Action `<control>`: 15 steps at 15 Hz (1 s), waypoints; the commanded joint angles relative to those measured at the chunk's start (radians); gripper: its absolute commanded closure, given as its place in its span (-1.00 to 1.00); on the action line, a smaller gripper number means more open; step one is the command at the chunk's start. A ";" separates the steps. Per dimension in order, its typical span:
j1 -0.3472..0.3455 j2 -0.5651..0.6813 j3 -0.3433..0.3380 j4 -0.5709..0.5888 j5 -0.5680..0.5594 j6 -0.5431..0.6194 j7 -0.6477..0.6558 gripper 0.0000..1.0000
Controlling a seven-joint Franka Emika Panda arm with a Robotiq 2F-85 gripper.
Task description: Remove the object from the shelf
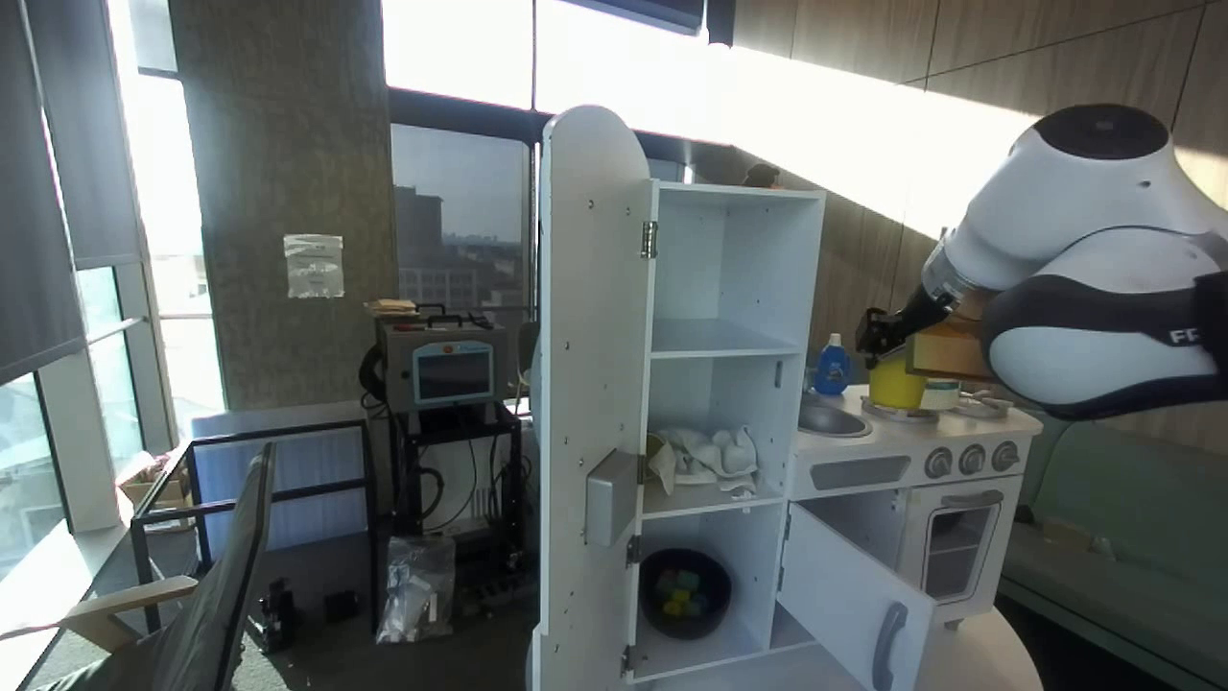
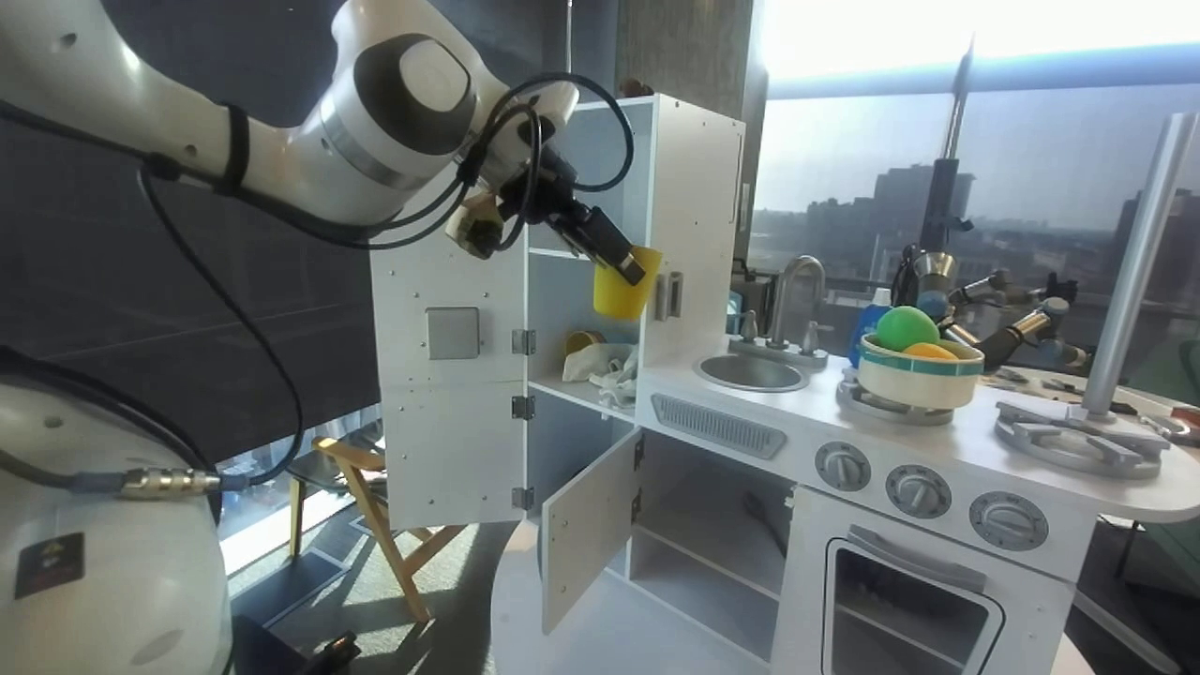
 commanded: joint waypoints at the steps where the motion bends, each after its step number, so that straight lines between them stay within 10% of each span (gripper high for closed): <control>1: -0.077 0.249 0.100 0.221 0.007 -0.001 -0.010 -0.04; 7: -0.104 0.517 0.086 0.476 -0.057 -0.094 0.024 -0.04; 15: -0.020 0.538 -0.032 0.469 -0.083 -0.191 0.018 -0.04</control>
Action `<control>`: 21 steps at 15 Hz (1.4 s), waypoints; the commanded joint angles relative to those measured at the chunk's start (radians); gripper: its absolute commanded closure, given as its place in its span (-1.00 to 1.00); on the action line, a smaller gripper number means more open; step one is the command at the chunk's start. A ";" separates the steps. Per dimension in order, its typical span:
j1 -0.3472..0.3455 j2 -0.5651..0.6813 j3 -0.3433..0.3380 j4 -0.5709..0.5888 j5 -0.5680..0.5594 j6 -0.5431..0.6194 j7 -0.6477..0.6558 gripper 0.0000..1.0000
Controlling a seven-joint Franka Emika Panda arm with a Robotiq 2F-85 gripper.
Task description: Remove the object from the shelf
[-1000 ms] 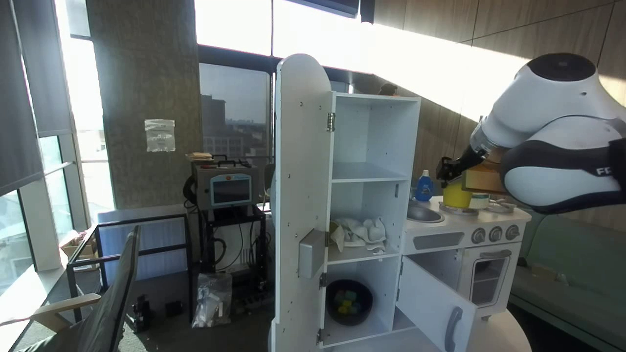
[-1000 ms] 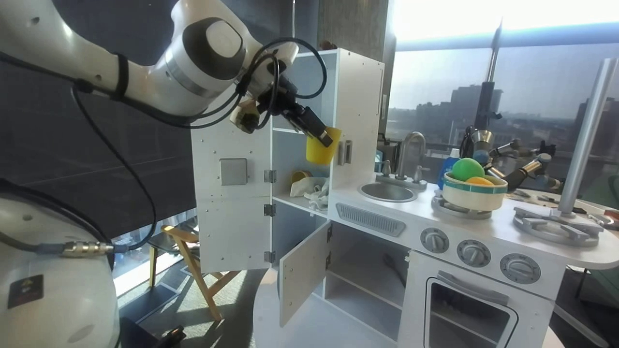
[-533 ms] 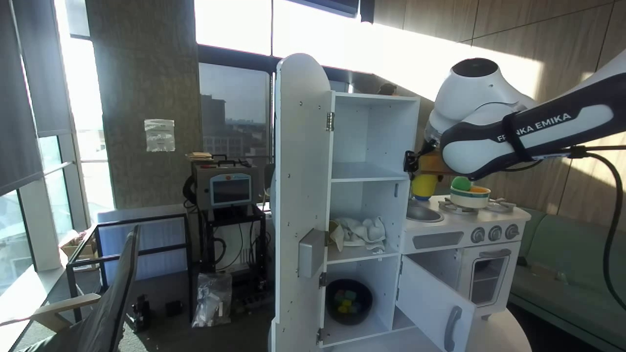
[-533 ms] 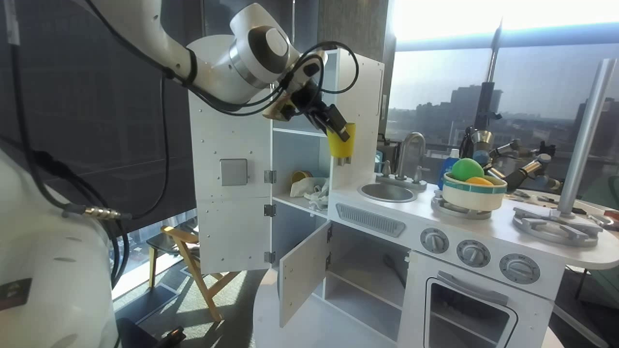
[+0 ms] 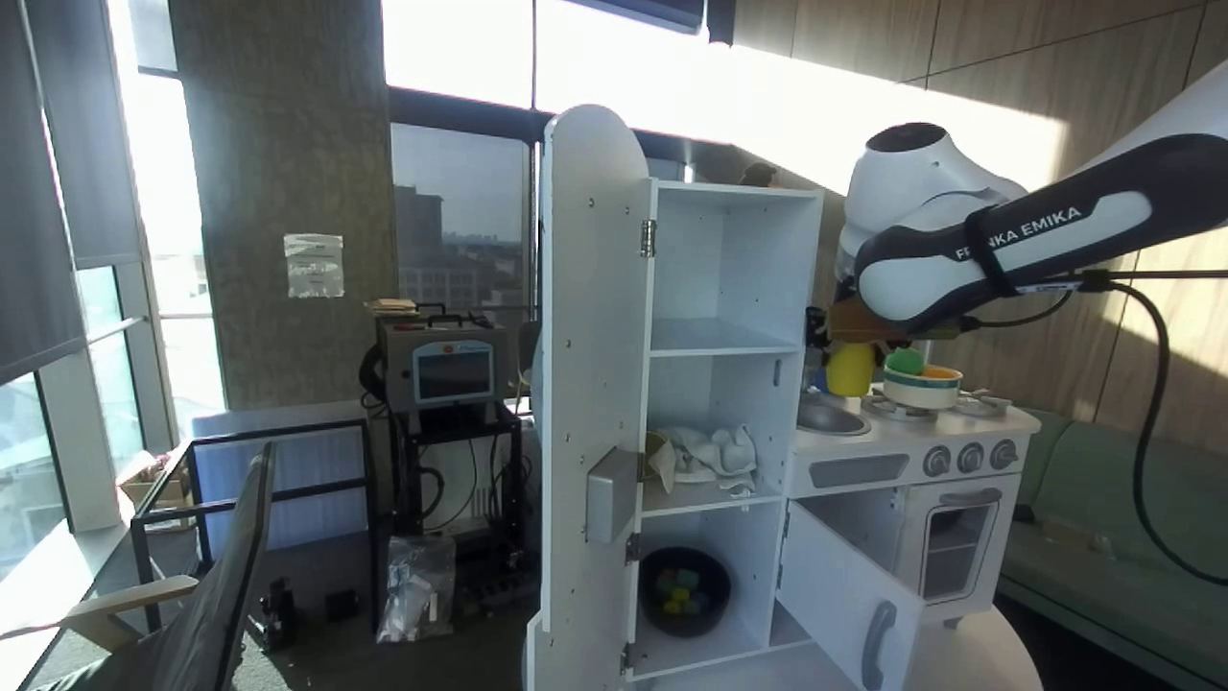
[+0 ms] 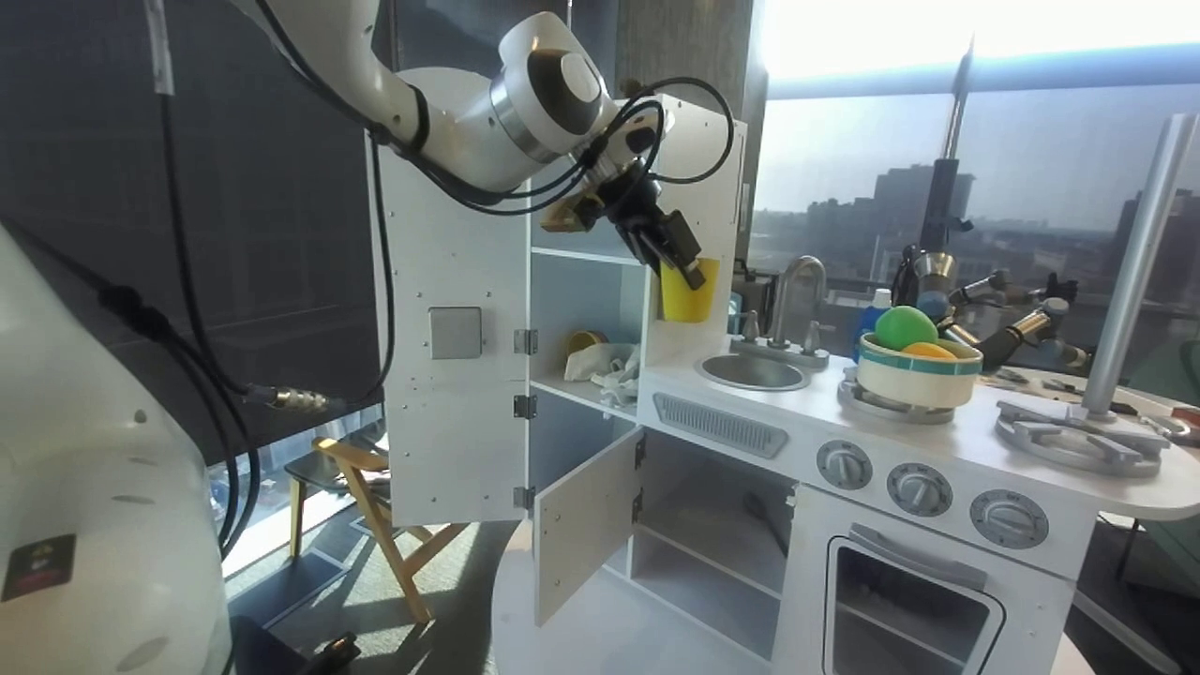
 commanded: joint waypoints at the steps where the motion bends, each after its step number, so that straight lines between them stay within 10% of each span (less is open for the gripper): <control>1: 0.031 0.047 -0.076 0.025 -0.023 0.014 0.013 -0.04; 21: 0.155 0.391 -0.246 0.218 -0.060 0.183 0.071 -0.04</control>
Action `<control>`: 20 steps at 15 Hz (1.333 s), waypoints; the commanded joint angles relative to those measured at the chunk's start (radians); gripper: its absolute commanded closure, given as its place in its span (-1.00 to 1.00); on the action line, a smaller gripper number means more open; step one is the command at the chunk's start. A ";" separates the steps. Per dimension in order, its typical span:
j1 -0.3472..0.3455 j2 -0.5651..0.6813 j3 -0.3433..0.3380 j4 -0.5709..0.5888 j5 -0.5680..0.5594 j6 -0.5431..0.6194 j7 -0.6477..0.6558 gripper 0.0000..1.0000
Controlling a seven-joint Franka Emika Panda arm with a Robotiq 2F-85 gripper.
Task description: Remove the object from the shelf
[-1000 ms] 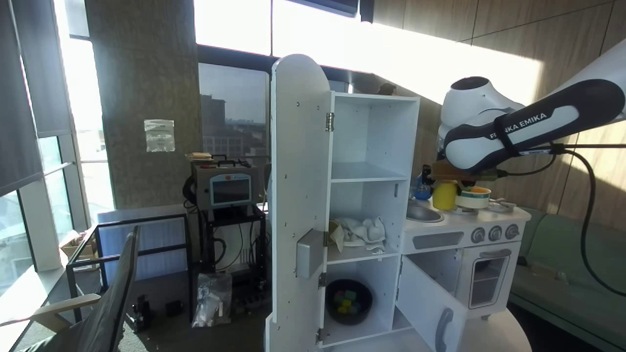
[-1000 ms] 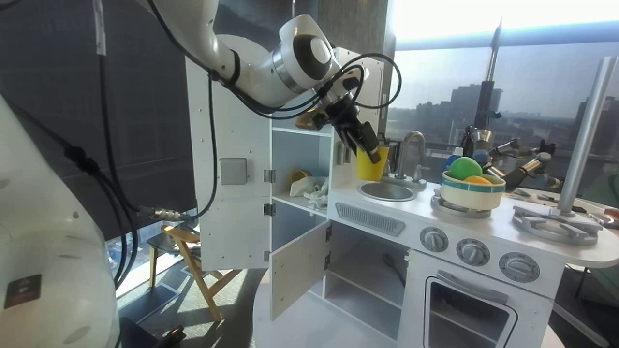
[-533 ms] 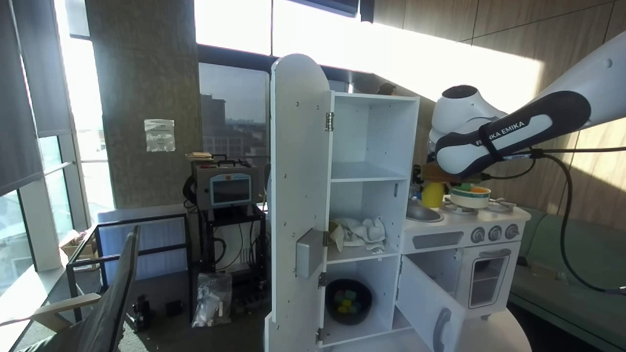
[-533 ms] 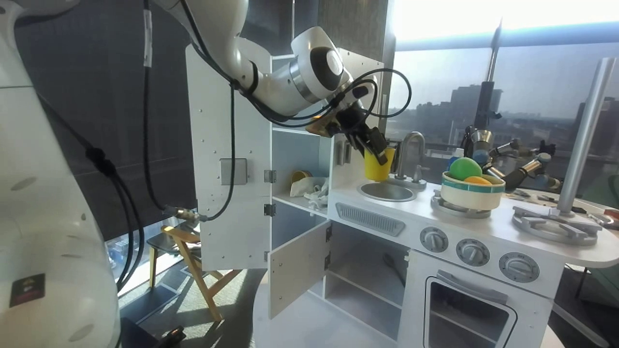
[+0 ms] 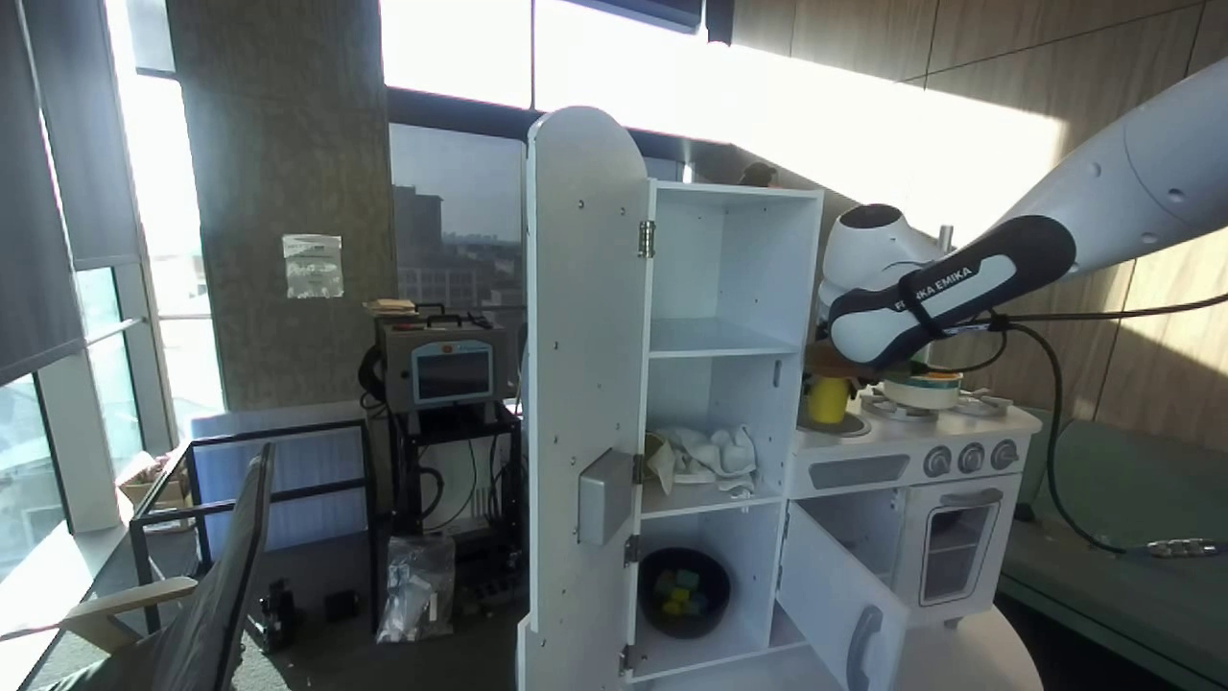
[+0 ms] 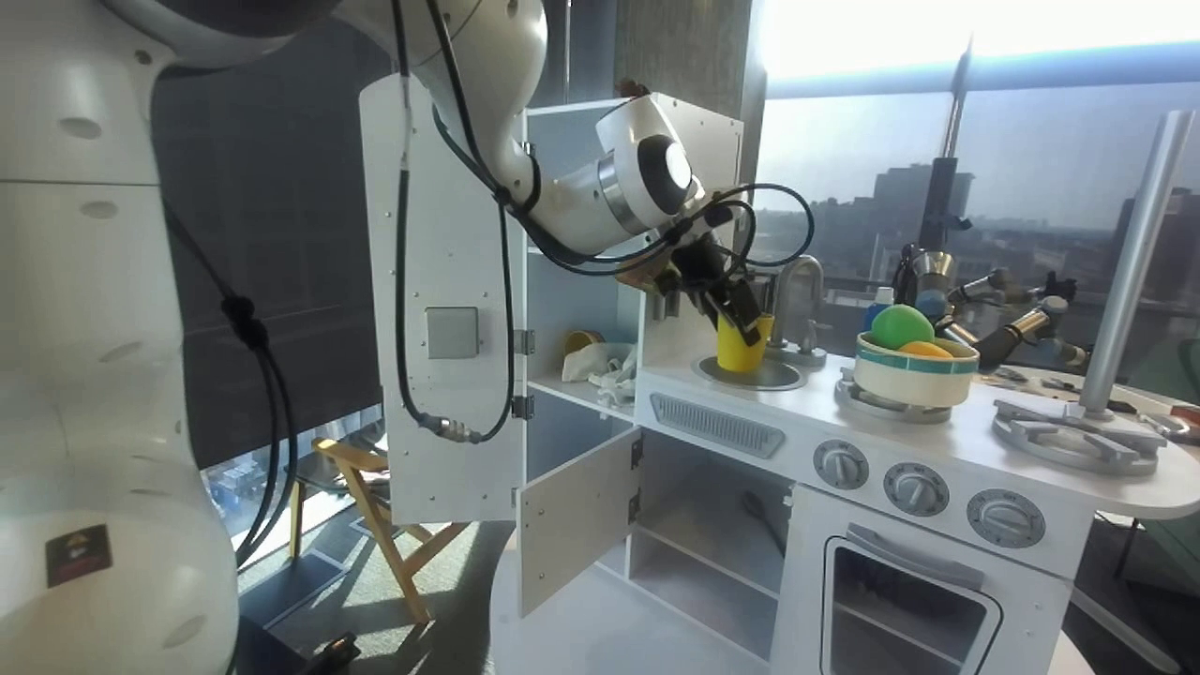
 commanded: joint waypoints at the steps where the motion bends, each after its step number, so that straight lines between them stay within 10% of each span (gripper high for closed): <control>1: 0.055 0.053 -0.052 0.039 0.001 0.043 0.011 -0.04; 4: 0.080 0.072 -0.076 0.036 0.011 0.053 0.008 -0.04; 5: 0.086 0.072 -0.084 0.033 0.014 0.058 0.009 -0.89; 7: 0.093 0.072 -0.098 0.029 0.020 0.054 0.006 -1.00; 20: 0.069 -0.054 -0.144 0.012 0.030 0.025 0.041 -1.00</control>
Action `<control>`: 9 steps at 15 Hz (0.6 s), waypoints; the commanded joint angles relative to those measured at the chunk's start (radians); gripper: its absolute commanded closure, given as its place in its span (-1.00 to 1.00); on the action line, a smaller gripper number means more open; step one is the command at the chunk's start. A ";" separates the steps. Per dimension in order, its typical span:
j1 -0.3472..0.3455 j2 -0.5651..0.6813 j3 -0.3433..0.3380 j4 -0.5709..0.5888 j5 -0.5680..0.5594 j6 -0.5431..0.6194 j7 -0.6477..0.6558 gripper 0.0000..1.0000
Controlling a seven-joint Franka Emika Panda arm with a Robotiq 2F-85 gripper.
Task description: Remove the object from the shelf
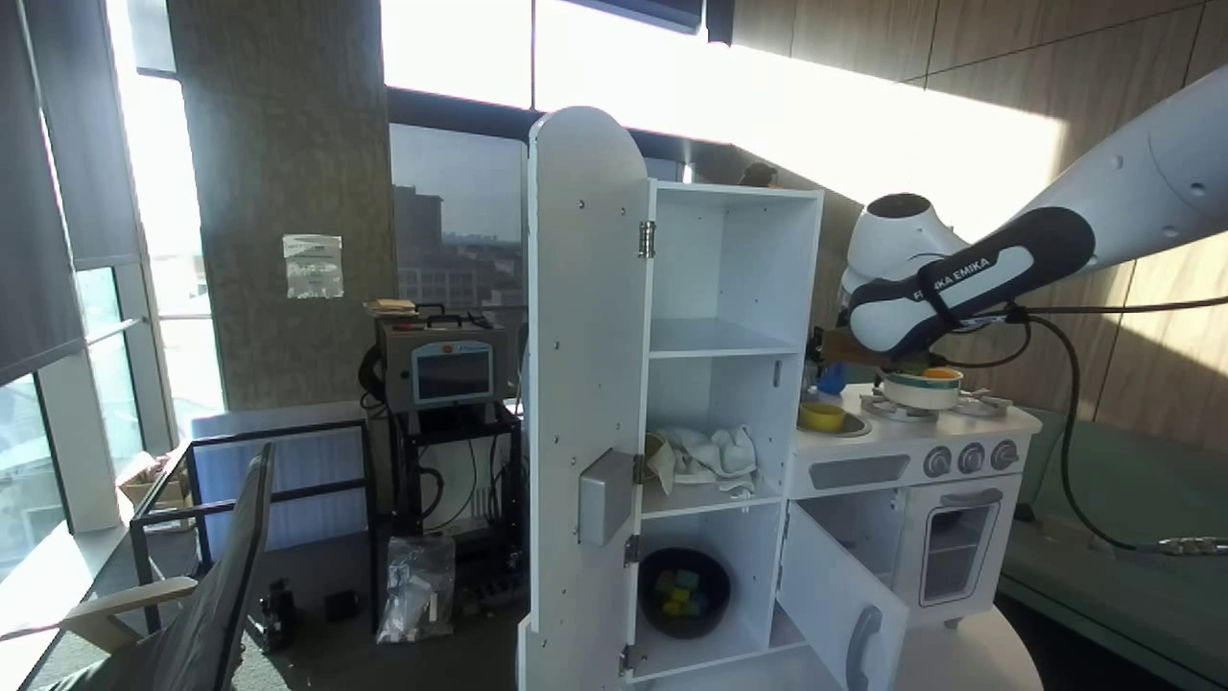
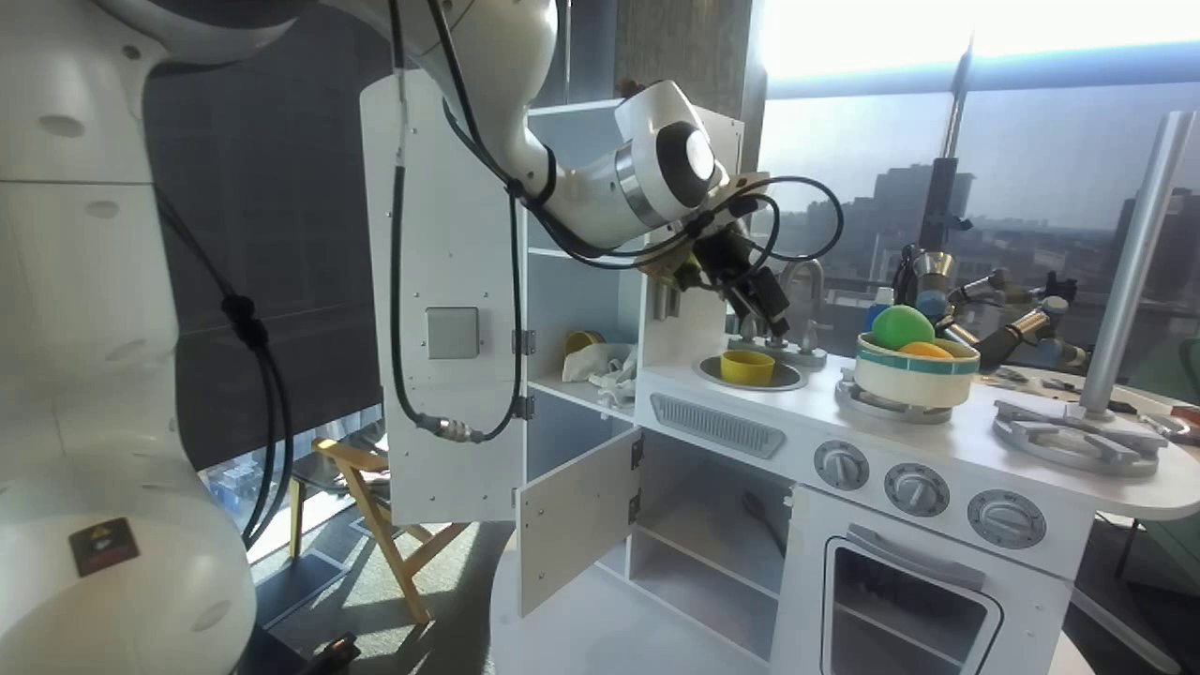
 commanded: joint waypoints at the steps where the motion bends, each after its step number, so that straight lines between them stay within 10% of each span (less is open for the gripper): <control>1: -0.009 -0.044 -0.006 -0.003 0.019 -0.004 0.023 -1.00; 9: -0.014 -0.015 0.004 -0.001 -0.060 -0.026 0.050 -1.00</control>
